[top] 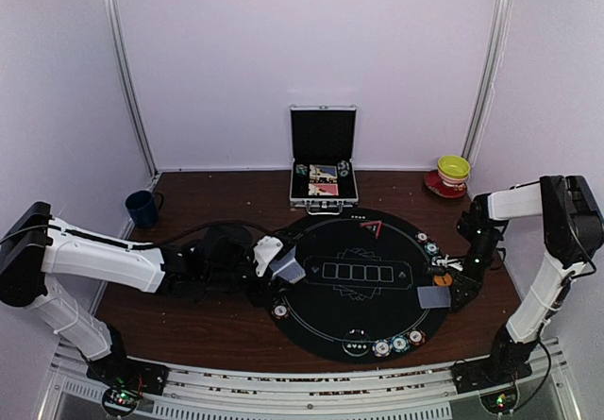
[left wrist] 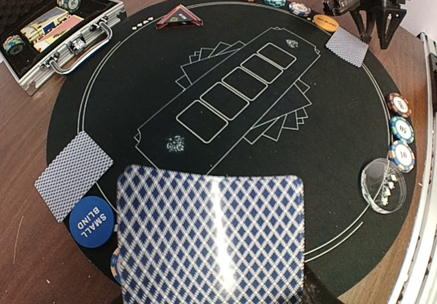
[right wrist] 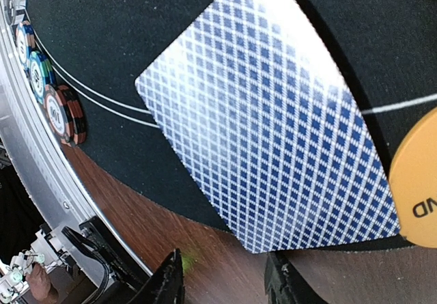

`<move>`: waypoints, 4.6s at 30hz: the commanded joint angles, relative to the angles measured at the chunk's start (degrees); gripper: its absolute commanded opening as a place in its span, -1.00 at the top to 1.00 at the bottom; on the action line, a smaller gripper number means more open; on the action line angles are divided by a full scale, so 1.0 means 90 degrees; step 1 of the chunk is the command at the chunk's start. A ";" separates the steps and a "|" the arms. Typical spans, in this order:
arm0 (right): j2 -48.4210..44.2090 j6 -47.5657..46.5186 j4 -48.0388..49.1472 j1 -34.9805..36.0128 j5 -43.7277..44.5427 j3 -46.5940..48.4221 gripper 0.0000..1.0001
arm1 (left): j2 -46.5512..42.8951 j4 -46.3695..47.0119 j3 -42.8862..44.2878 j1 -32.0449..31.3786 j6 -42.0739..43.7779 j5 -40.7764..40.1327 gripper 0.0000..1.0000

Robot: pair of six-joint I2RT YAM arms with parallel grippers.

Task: Distribute texas hold em gaming equipment
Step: Adjust the poker card in the big blind area, then pick up the poker card from the face-down deck piles.

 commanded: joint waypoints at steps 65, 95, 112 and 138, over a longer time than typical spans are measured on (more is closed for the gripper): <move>0.1397 0.6880 0.5958 0.4480 -0.3846 0.3182 -0.25 | -0.0010 0.0126 0.0129 -0.0035 0.0054 -0.0045 -0.06; 0.2364 0.6352 0.5014 0.4841 -0.3749 0.3778 -0.01 | 0.0085 0.0137 0.0148 -0.0036 0.0082 0.0084 -0.06; 0.2145 0.6094 0.4606 0.4517 -0.3511 0.3701 0.34 | 0.0185 0.0118 0.0177 -0.0037 0.0095 0.0079 -0.06; 0.1975 0.5337 0.3235 0.4118 -0.4705 0.4129 1.00 | 0.0200 0.0088 0.0180 -0.0036 0.0101 0.0049 -0.06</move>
